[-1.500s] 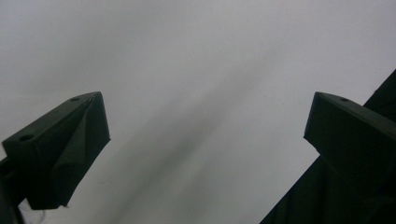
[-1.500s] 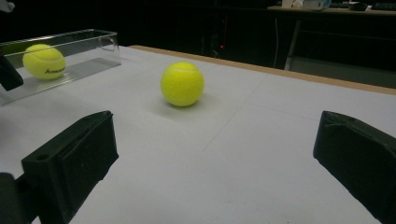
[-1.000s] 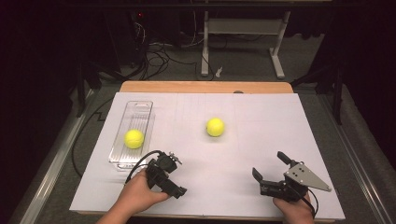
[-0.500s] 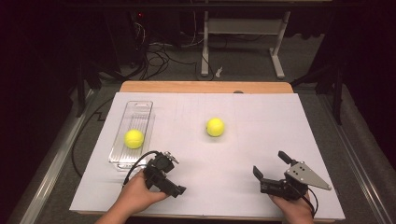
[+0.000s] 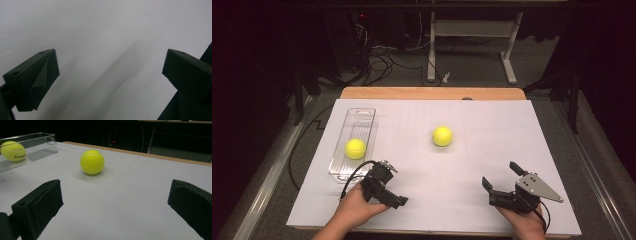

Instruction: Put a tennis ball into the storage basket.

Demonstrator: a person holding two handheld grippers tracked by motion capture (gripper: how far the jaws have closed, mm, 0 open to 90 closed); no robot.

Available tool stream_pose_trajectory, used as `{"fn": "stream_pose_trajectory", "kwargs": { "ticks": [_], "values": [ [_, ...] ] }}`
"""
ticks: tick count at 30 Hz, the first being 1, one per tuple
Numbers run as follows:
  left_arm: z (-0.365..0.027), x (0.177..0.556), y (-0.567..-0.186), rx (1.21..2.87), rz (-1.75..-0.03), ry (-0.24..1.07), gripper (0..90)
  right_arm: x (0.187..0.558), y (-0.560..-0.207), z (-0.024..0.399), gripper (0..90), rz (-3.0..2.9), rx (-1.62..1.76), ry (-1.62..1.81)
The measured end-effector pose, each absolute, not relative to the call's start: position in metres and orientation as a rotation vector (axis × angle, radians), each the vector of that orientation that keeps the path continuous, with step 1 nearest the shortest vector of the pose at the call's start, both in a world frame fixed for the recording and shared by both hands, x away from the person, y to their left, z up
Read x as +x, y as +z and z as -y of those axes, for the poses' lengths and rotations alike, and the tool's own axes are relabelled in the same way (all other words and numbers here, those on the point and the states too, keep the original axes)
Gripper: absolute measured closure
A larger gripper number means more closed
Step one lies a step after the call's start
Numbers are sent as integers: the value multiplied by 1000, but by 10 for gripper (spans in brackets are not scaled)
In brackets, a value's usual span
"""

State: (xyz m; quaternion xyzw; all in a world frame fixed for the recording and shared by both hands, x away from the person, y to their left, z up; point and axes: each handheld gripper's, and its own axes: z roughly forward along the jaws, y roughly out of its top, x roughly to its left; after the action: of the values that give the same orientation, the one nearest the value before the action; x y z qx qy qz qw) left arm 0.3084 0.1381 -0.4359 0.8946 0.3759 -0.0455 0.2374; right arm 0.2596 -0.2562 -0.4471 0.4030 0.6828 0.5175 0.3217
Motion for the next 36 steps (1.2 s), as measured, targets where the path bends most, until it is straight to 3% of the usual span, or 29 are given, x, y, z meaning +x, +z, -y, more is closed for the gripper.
{"fn": "stream_pose_trajectory", "kwargs": {
  "ticks": [17,36],
  "values": [
    [-131,305,-437,2469,-1000,-145,7,279,-435,229,2,-1891,1032,1324],
    [-128,304,-436,2462,-973,-176,3,339,-435,189,3,-1890,1071,1312]
  ]
}}
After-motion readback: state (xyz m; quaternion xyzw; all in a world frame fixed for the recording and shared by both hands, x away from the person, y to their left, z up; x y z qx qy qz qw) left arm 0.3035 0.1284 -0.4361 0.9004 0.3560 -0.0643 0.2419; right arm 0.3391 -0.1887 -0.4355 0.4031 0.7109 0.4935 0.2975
